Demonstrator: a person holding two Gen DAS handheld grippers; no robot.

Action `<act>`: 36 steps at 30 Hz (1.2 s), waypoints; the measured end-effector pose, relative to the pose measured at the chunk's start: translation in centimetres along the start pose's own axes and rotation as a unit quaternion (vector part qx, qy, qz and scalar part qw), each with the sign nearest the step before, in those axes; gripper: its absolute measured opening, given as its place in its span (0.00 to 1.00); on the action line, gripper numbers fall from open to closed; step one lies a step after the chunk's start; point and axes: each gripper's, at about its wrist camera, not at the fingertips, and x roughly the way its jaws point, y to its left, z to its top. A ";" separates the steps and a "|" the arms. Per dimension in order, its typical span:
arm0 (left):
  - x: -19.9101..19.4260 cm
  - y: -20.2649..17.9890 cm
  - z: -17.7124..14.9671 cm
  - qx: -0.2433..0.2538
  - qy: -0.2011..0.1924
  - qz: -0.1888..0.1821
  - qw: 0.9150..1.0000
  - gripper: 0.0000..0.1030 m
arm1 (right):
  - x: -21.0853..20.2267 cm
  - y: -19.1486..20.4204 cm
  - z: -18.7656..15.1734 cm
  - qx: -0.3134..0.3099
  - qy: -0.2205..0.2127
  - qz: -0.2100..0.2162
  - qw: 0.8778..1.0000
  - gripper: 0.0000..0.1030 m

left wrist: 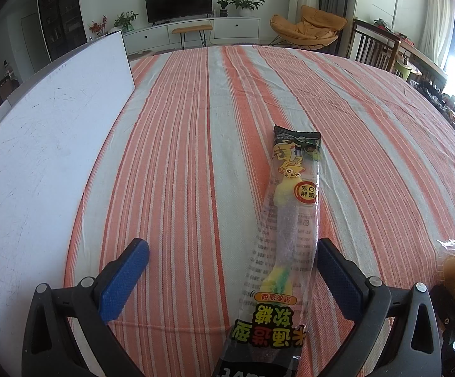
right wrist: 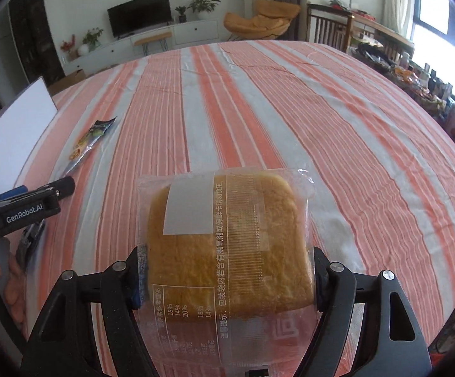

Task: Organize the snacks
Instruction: 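Grasp the bagged square cake with the right tool, then grasp the candy stick with the left tool while the right tool holds the cake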

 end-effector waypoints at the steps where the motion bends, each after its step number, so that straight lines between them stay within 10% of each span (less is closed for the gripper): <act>1: 0.0 0.0 0.0 0.000 0.000 0.000 1.000 1.00 | 0.0 0.2 0.0 -0.007 -0.004 -0.003 1.000 0.82; 30: -0.1 -0.1 0.0 0.001 0.002 -0.002 1.000 1.00 | 0.0 0.1 -0.5 -0.006 -0.004 0.002 1.000 0.85; 36: 0.7 -1.1 2.1 0.054 0.109 -0.032 0.992 1.00 | 0.0 0.2 -0.4 -0.012 0.008 0.006 1.000 0.85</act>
